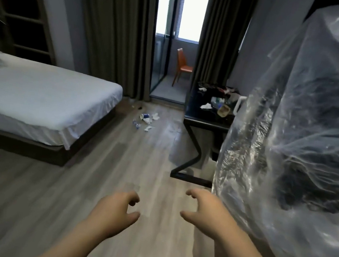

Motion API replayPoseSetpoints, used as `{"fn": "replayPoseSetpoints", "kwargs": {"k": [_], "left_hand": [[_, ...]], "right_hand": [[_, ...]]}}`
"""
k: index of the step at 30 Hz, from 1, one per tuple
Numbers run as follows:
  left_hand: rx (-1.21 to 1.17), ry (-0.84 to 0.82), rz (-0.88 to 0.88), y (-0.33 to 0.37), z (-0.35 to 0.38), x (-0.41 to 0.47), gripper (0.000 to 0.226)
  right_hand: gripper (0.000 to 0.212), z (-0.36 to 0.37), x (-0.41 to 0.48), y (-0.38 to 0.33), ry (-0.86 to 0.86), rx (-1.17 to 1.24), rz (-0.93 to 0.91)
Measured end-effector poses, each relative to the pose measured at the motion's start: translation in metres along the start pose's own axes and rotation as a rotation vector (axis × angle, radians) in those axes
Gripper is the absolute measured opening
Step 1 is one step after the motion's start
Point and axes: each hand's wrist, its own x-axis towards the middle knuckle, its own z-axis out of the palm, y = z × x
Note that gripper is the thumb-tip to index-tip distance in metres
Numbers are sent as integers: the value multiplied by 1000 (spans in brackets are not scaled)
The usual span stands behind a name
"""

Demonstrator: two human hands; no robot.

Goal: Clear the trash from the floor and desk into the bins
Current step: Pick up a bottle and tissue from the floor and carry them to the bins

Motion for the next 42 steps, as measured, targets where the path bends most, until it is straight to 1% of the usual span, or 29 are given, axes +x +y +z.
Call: {"fn": "replayPoseSetpoints", "kwargs": {"k": [6,8,12,22,28,35,42], "left_hand": [[-19,78,21,-51,-77,102,34],[-13,95,24,-65,-93,134,36],[-54,76,-3,-86,-107,191,38],[-35,136,-32,-112,-155,364,37],[-4,172,-63,-116,-188,467,39],[-31,152,-92,-136,-206,571,38],[-86,109,-91,-181,-223,691,38]], "right_hand": [[58,-6,114,-56,23,-4,-33],[58,-6,148,-66,17,-6,-37],[58,-10,214,-77,4,7,-35],[55,-33,412,-73,13,85,-108],[56,-60,529,-65,34,59,-161],[57,-67,638,-57,-6,76,-143],[55,-60,771,-74,-18,89,-119]]}}
